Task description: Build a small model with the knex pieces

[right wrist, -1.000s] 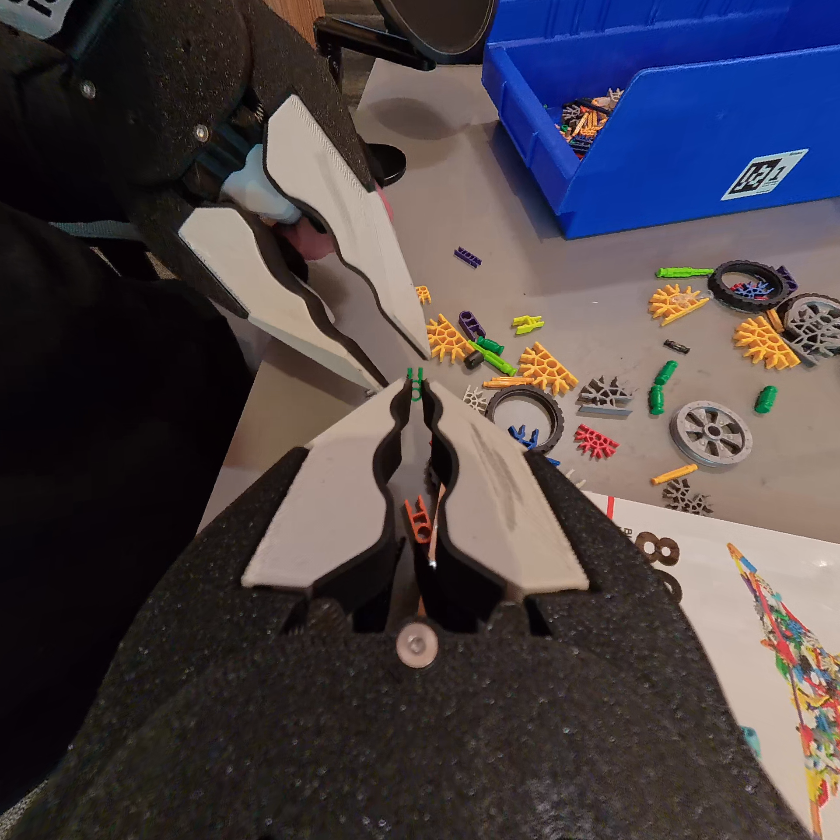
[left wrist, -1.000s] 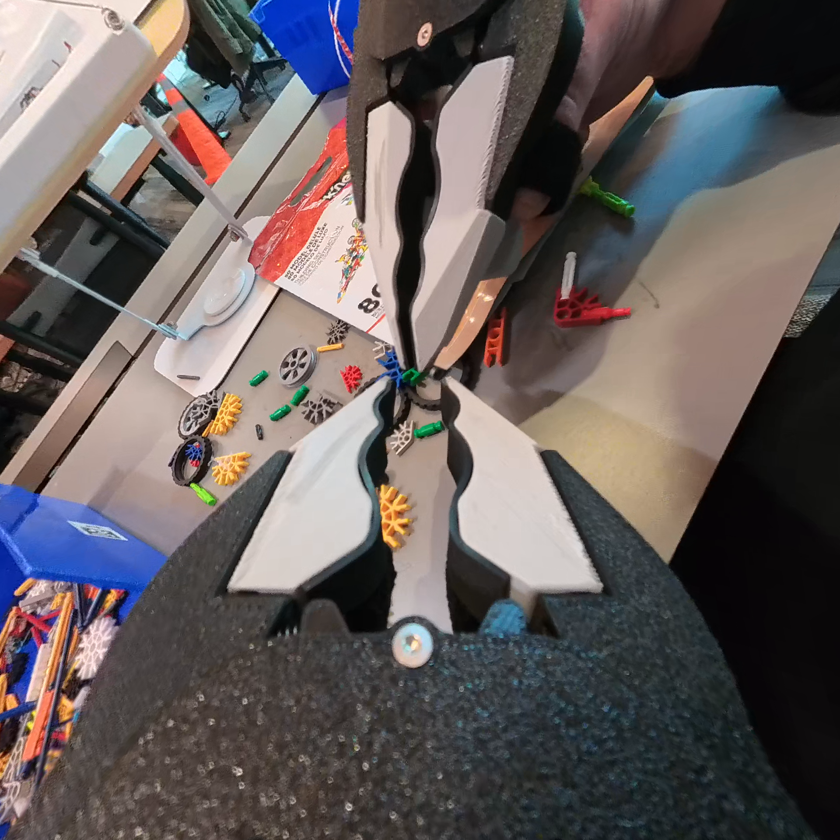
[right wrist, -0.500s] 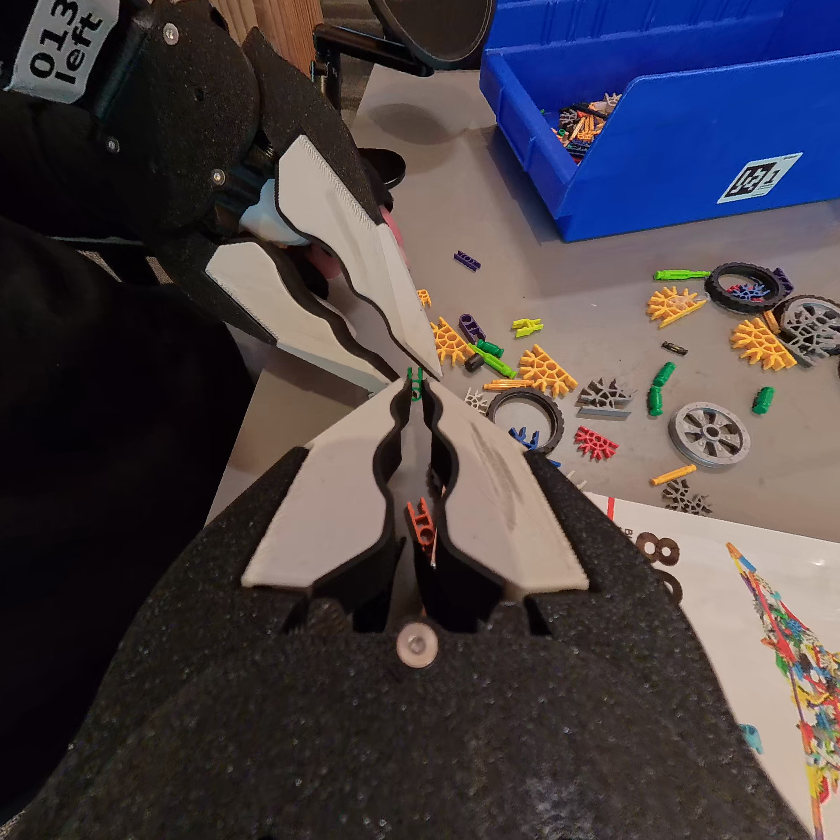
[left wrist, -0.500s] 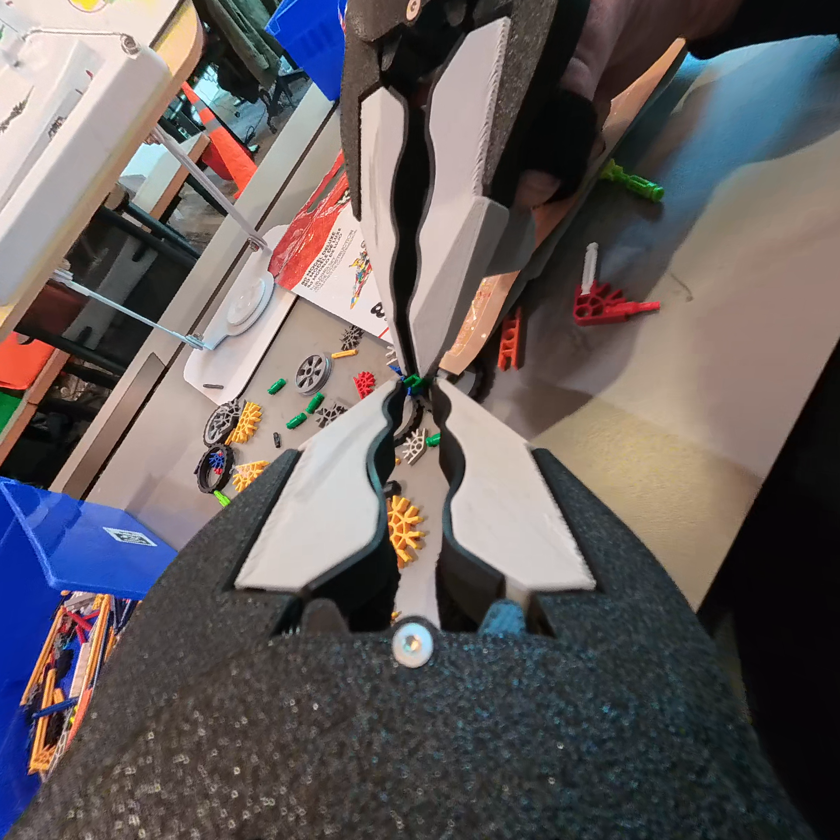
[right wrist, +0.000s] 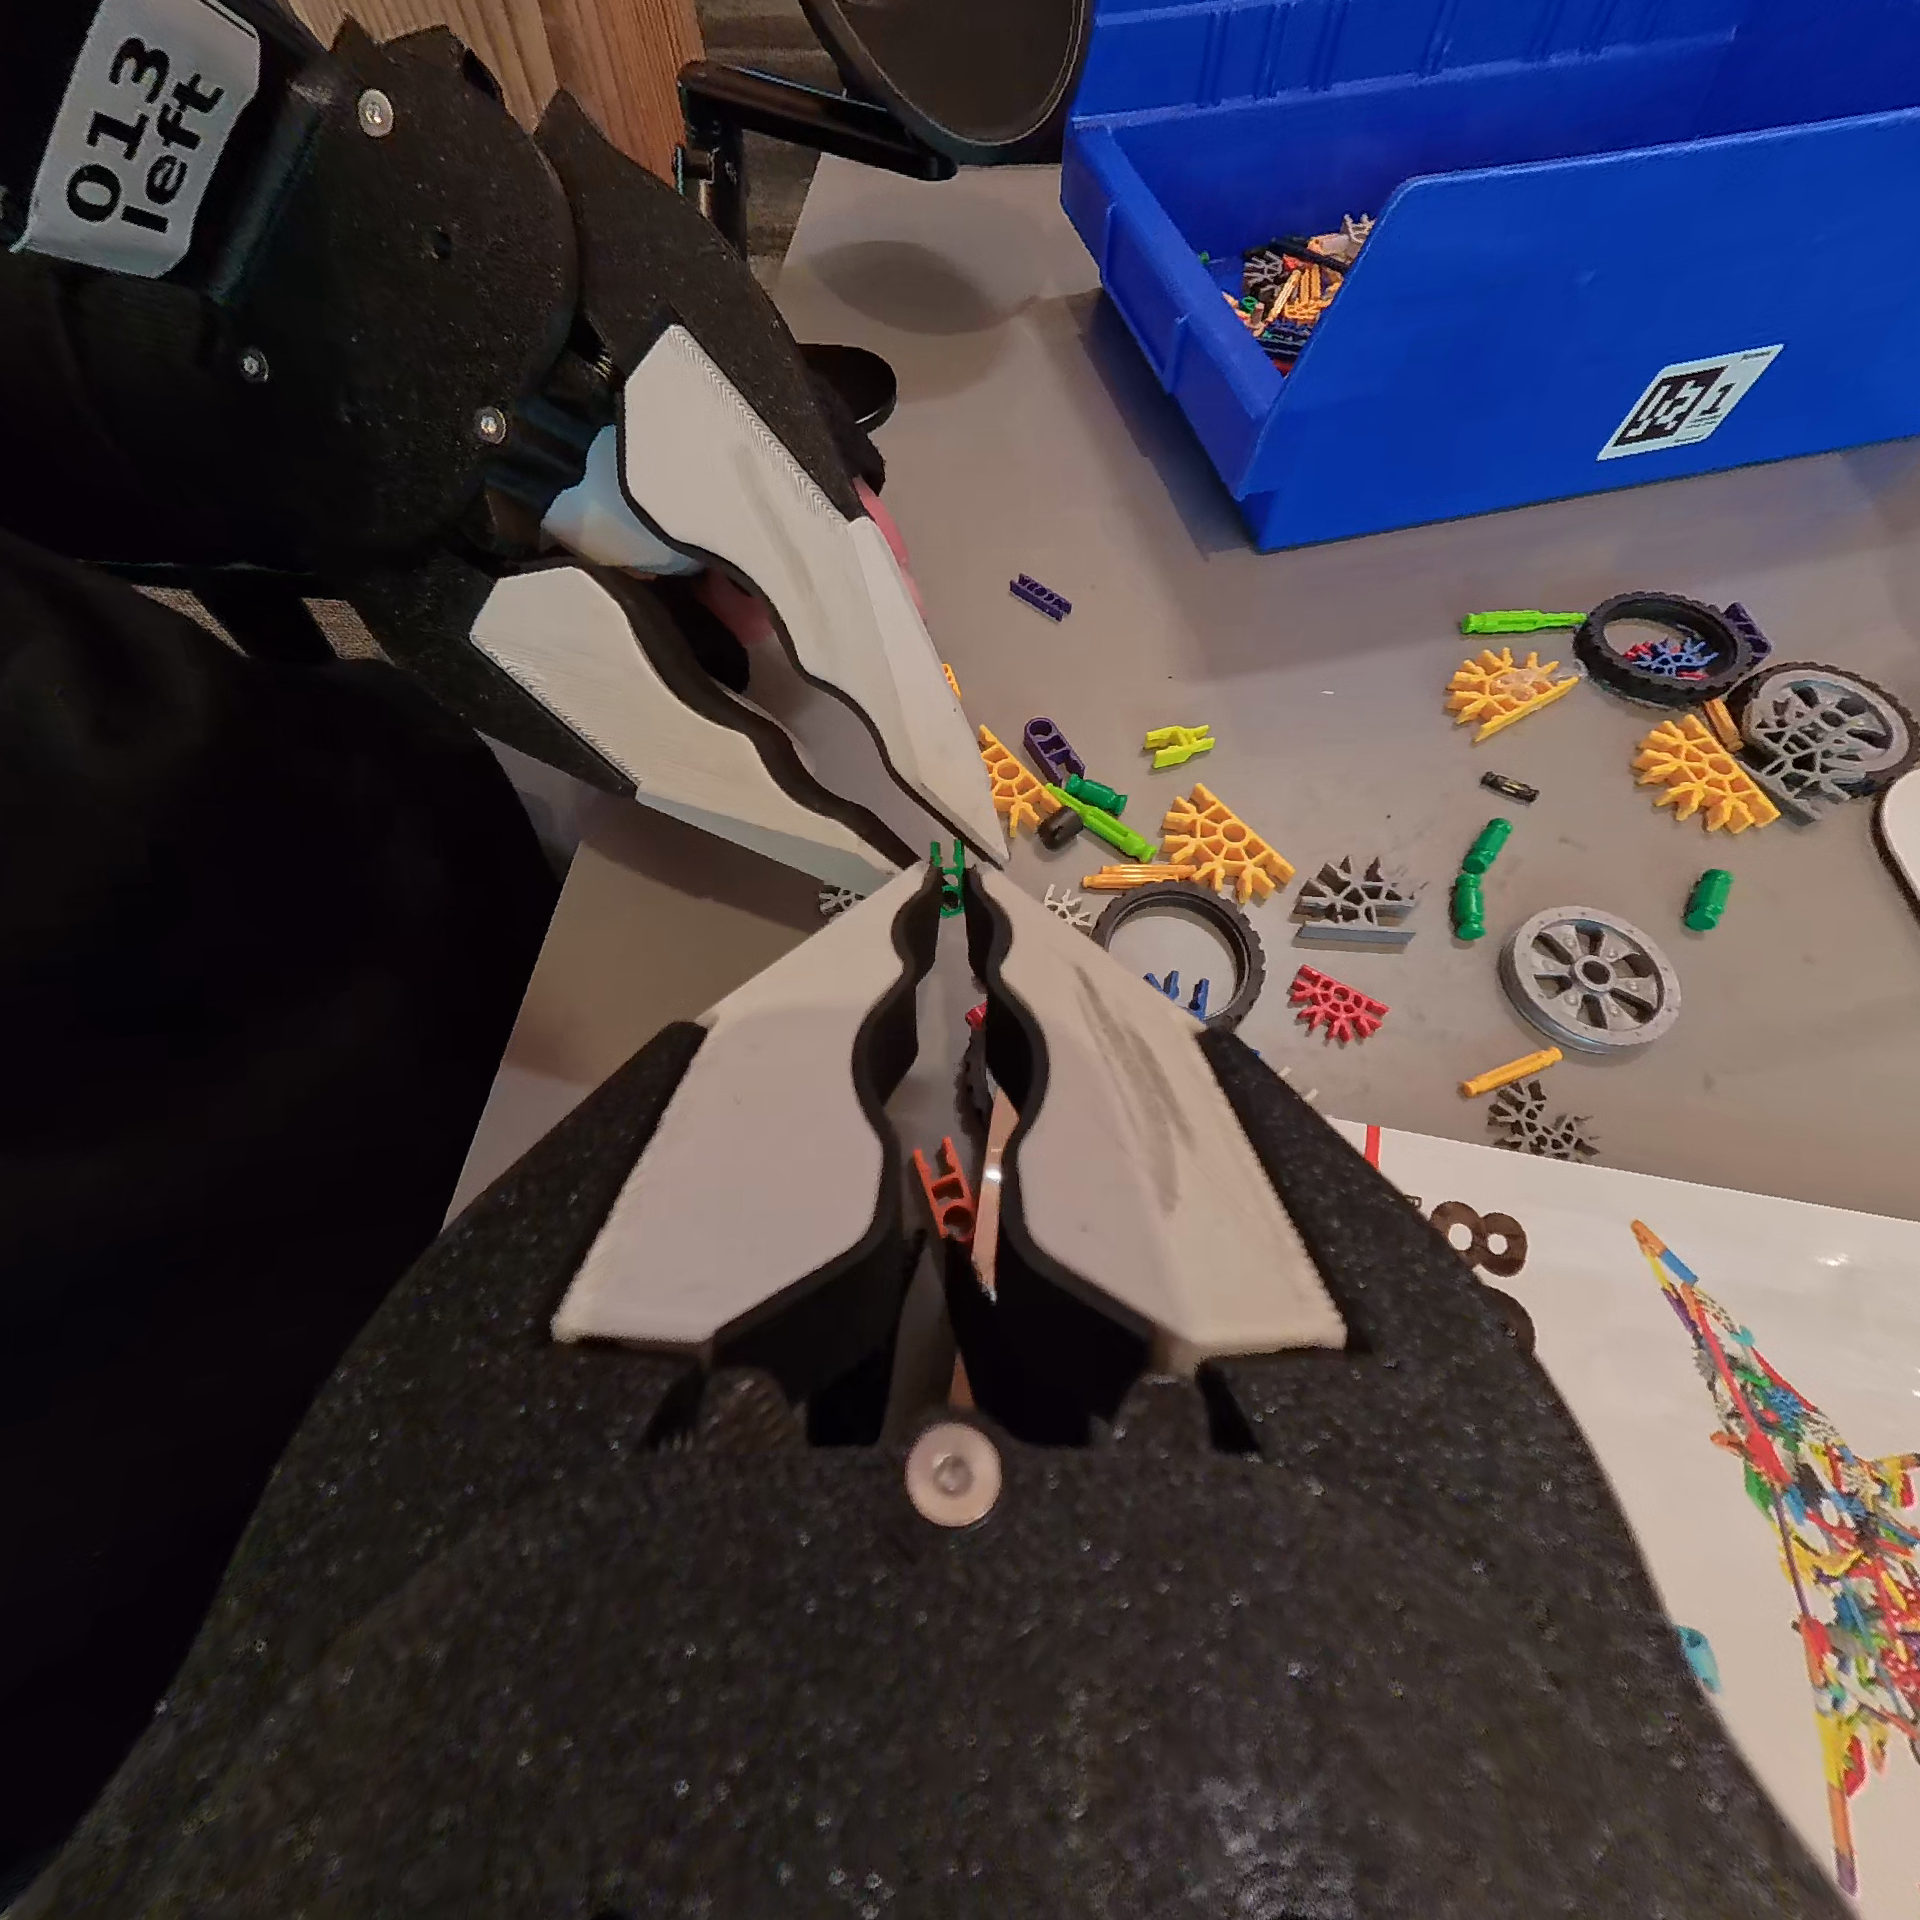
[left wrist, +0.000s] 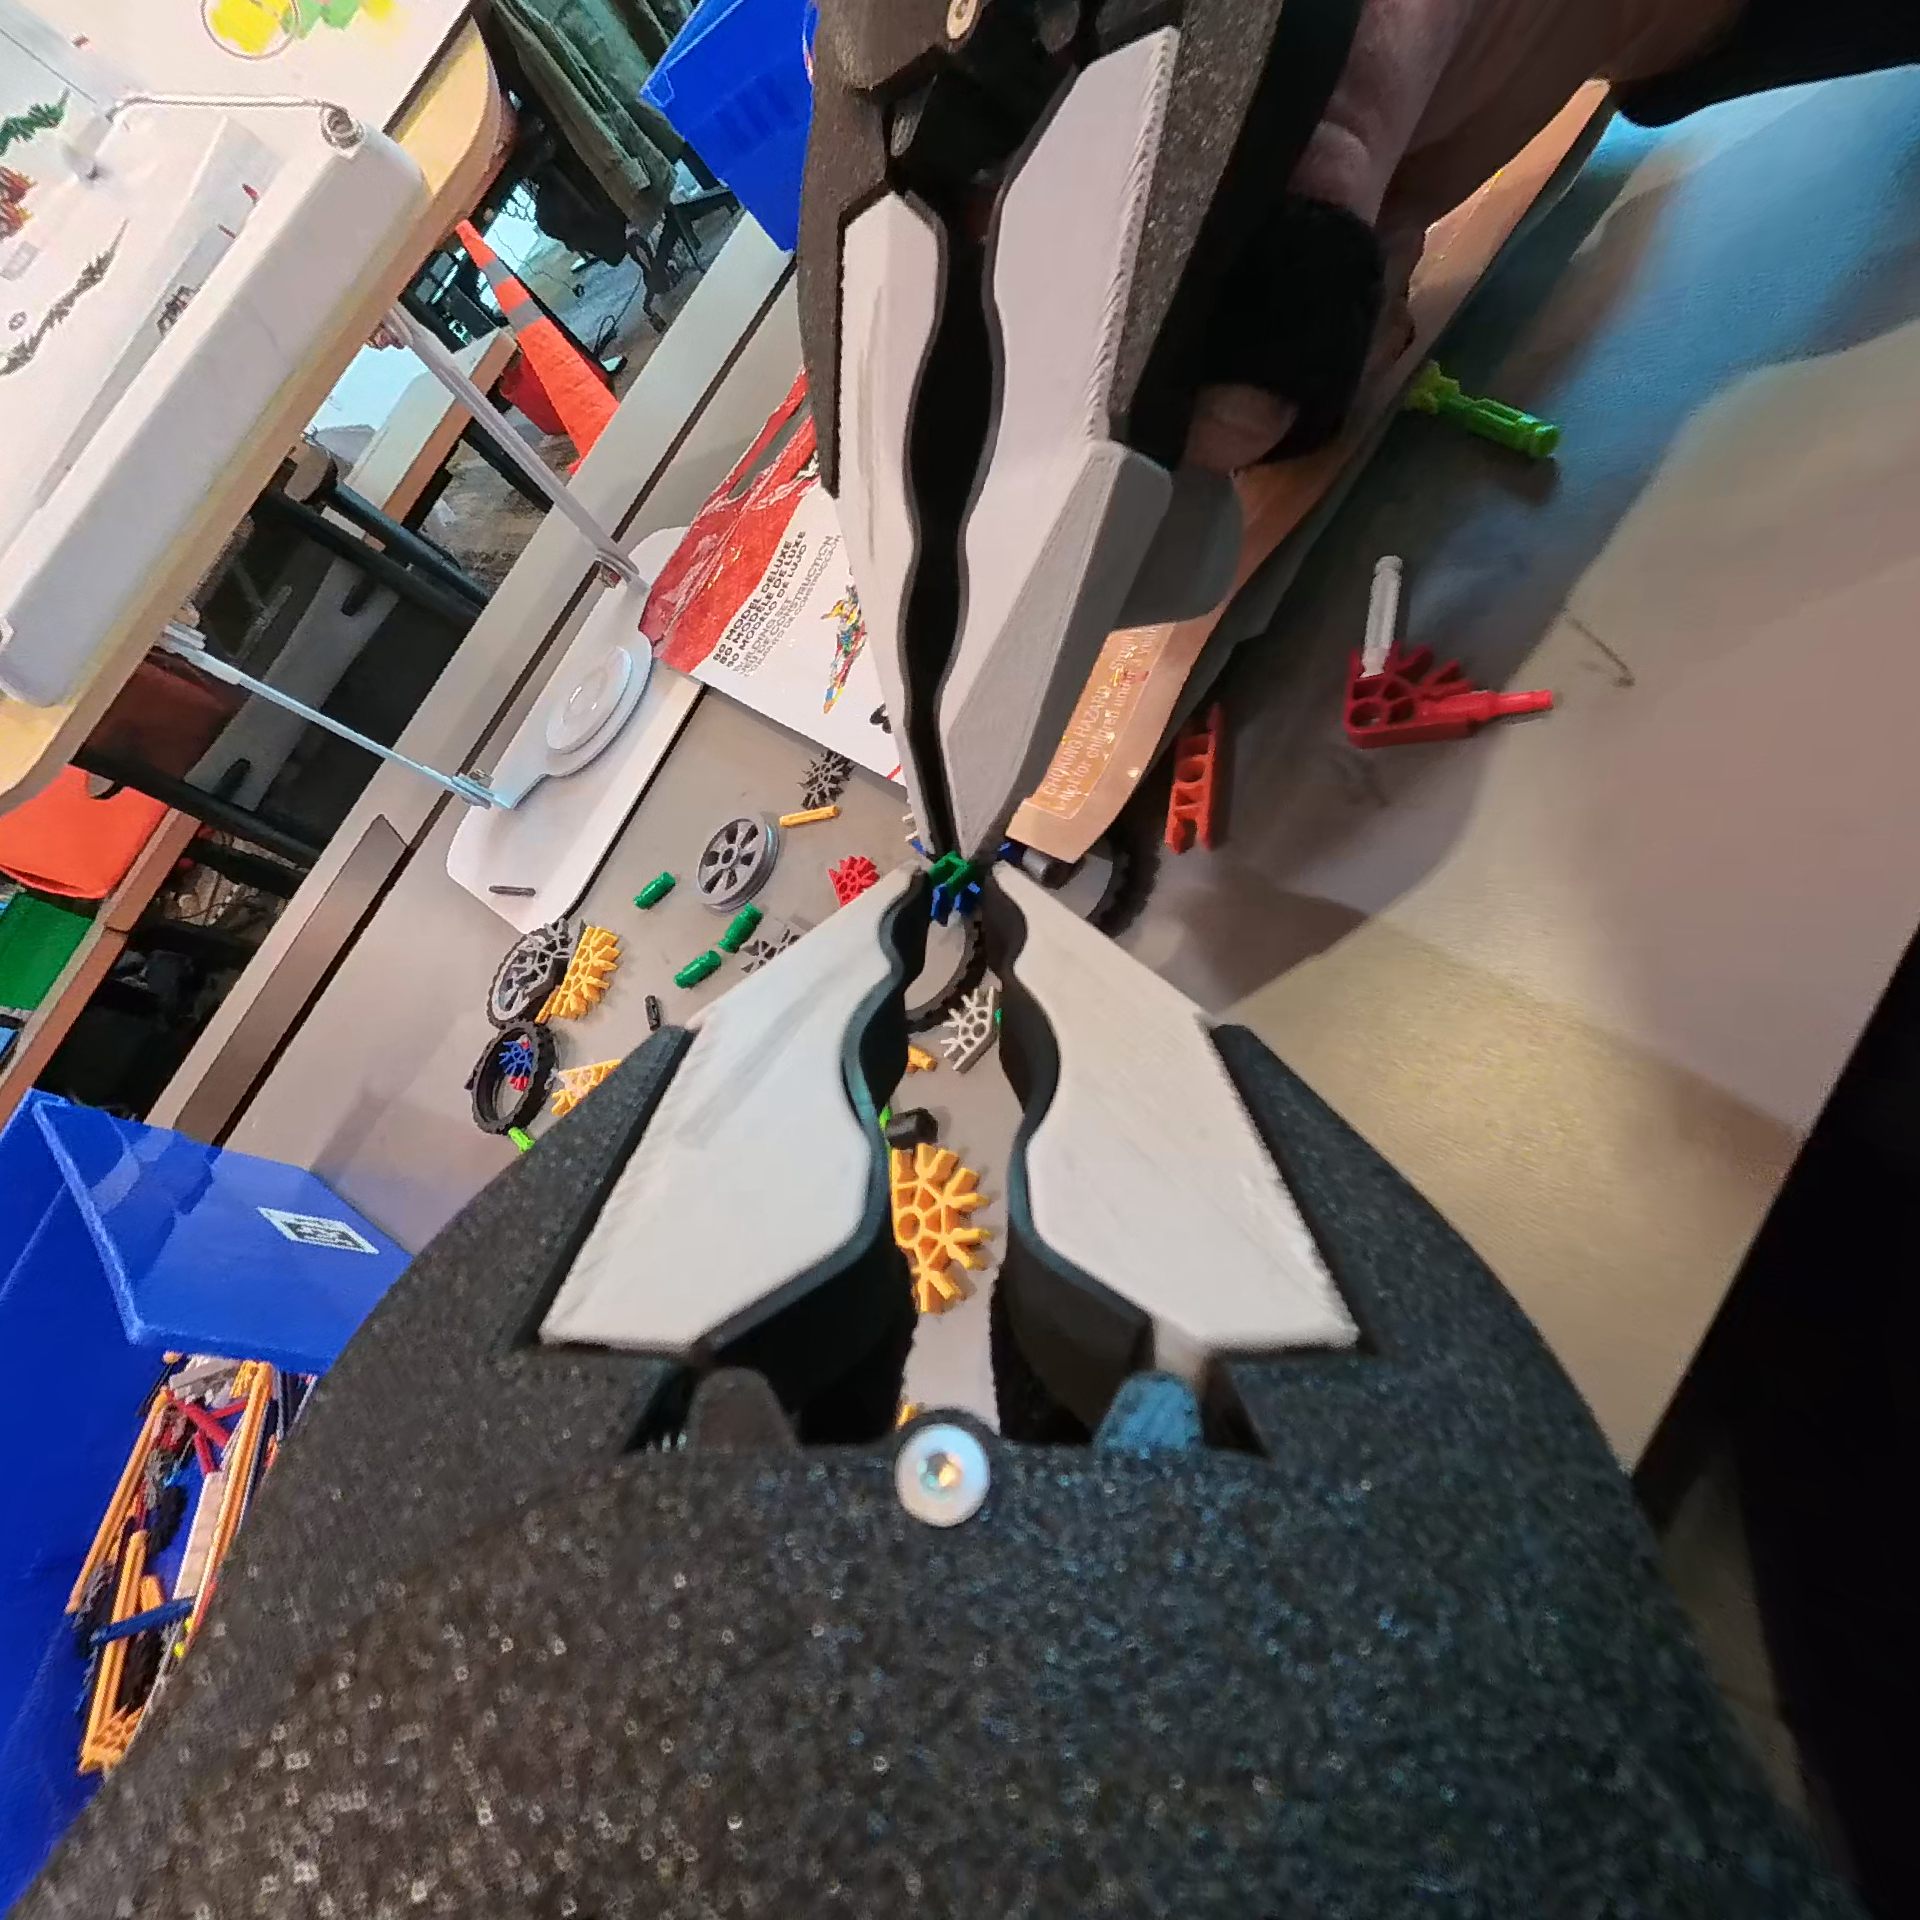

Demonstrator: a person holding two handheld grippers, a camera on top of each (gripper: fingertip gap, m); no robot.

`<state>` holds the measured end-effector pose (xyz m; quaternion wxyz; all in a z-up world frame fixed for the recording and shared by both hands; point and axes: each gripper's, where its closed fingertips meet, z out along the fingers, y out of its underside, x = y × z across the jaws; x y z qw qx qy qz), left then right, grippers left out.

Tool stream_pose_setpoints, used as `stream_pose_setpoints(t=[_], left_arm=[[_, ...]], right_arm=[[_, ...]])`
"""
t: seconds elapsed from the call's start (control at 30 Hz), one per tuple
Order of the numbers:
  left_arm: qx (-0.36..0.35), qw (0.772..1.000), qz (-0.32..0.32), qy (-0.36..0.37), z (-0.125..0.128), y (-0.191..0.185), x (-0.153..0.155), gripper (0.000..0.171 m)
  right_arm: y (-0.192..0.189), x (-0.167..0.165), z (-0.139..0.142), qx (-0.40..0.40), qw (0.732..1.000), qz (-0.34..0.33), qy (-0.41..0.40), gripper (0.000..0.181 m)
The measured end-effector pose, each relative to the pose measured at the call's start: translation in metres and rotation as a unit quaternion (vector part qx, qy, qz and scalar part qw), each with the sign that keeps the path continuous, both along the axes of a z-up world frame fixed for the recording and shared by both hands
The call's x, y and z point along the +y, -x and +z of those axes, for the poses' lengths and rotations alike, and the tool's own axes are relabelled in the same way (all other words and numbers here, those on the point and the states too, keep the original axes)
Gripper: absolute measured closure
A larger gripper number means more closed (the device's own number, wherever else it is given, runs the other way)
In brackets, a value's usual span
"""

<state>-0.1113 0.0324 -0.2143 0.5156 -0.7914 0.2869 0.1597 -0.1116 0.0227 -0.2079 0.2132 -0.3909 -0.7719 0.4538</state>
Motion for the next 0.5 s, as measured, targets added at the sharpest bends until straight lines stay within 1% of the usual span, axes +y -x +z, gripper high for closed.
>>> stream_pose_setpoints(t=[0.23,0.5], left_arm=[[0.001,1.0,0.005,-0.004,0.0012,0.0014,0.0024,0.163],[0.004,1.0,0.011,-0.013,0.0043,0.0024,0.0041,0.157]], right_arm=[[0.001,0.0027,0.0007,0.002,1.0,-0.007,-0.002,0.178],[0.0017,0.0049,0.0008,0.0,1.0,-0.012,0.0,0.178]])
